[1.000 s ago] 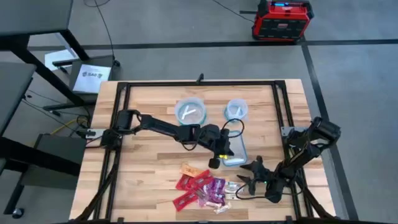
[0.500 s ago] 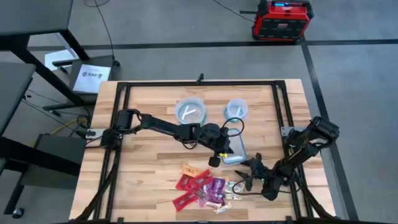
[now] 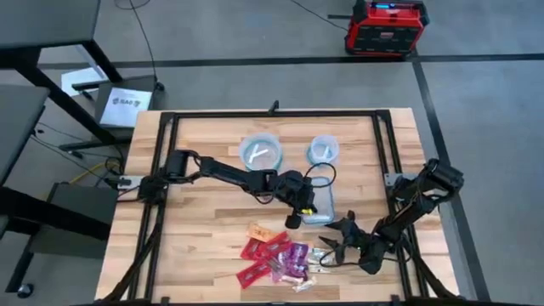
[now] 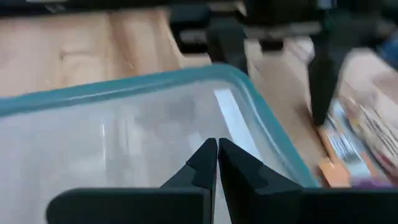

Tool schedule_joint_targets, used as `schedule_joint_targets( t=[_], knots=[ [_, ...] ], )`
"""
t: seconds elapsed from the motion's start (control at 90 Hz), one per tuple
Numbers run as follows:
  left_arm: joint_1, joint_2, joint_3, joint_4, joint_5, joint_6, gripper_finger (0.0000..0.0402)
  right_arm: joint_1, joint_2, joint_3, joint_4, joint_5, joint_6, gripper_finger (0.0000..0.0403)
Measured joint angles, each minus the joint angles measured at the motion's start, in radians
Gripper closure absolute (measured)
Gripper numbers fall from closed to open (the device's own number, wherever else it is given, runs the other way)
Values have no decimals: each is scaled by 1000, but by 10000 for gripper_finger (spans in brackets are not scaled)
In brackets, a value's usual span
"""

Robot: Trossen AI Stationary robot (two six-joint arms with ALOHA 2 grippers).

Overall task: Sort candy
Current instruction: Open the rectangular transparent bin

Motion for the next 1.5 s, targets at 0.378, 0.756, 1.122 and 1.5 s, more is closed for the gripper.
schedule_joint_targets(
  t=[0.378,0.756,1.122,1.5],
  knots=[
    [-21,30,26,-21,-23,-23,398,50,-4,-25,270,30,-160,177],
    [-25,10,36,-37,-25,-66,398,74,-18,-3,248,-101,-132,177],
    [-38,-60,158,-337,-61,-35,398,8,148,126,132,33,110,177],
    [-66,-61,159,-407,-79,-66,398,49,0,126,-214,-8,159,177]
  ],
)
